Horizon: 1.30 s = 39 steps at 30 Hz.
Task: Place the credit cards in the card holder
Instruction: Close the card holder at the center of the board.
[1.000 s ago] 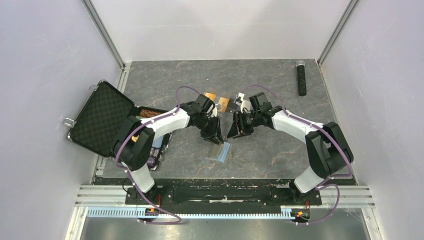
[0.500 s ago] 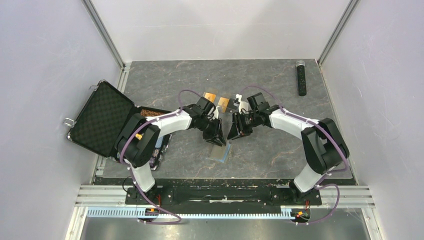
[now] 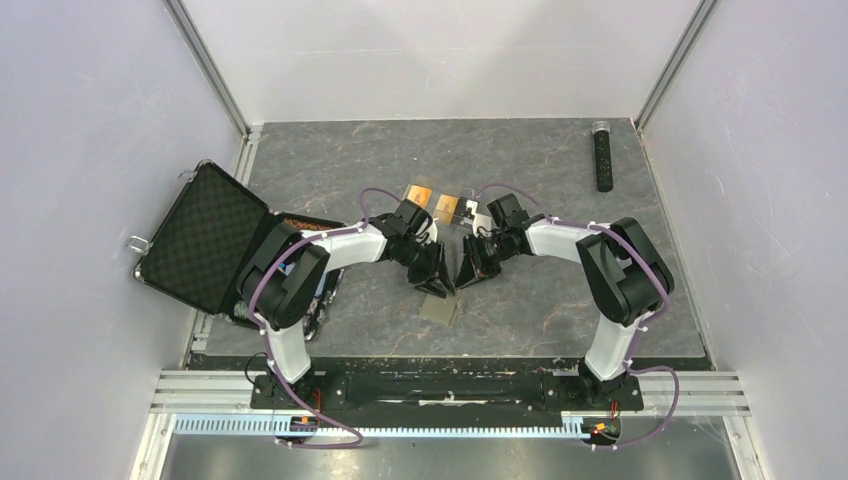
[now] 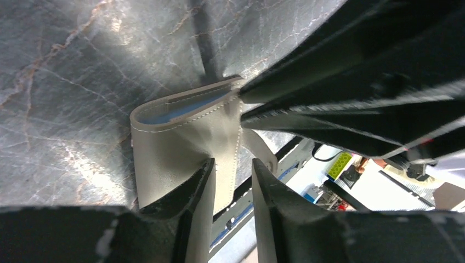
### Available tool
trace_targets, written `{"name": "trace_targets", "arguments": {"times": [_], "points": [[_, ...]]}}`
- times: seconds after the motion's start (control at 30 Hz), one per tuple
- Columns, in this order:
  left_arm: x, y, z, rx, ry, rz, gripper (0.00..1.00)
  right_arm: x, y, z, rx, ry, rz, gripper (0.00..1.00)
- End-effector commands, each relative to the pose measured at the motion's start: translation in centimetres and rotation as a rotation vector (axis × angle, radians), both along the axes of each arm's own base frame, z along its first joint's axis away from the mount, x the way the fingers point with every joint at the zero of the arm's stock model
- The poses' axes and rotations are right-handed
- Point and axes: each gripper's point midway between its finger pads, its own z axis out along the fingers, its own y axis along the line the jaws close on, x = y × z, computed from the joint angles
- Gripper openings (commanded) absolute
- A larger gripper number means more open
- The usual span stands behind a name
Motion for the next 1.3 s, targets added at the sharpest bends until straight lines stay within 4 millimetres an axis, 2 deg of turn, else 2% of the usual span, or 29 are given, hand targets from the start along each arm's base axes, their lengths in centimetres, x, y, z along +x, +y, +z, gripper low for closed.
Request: {"name": "trace_targets", "arguments": {"times": [0.0,0.17,0.33,0.6,0.77,0.9,1.1,1.27], "points": [[0.4,-1.4,3.0,-0.104,-0.038,-0.011,0.39,-0.2,-0.2,-1.5,-0.009,-0.008,0.014,0.20],[-0.2,-2.6,4.0,-0.170,-0.038,-0.058,0.42,-0.2,-0.4,-2.2,-0.029,0.005,0.006,0.19],[-0.5,-3.4,4.5,-0.188,-0.040,-0.093,0.31,0.0,-0.4,-2.1,-0.038,0.004,0.007,0.19],[-1.0,-3.2,3.9,-0.116,-0.035,-0.135,0.27,0.2,-0.4,-2.0,-0.042,0.003,0.008,0.18],[-0.9,-2.0,2.9,-0.001,-0.062,-0.148,0.27,0.3,-0.3,-2.1,-0.040,0.009,0.010,0.18],[-0.6,-1.2,2.4,0.068,-0.096,-0.143,0.35,0.4,-0.2,-2.0,-0.039,0.007,0.012,0.19],[-1.3,-2.0,1.9,0.046,-0.072,-0.192,0.28,0.3,-0.2,-2.1,-0.040,0.010,0.016,0.18],[-1.4,-2.4,2.3,0.029,-0.083,-0.210,0.28,0.4,-0.2,-2.1,-0.042,0.009,0.017,0.18]]}}
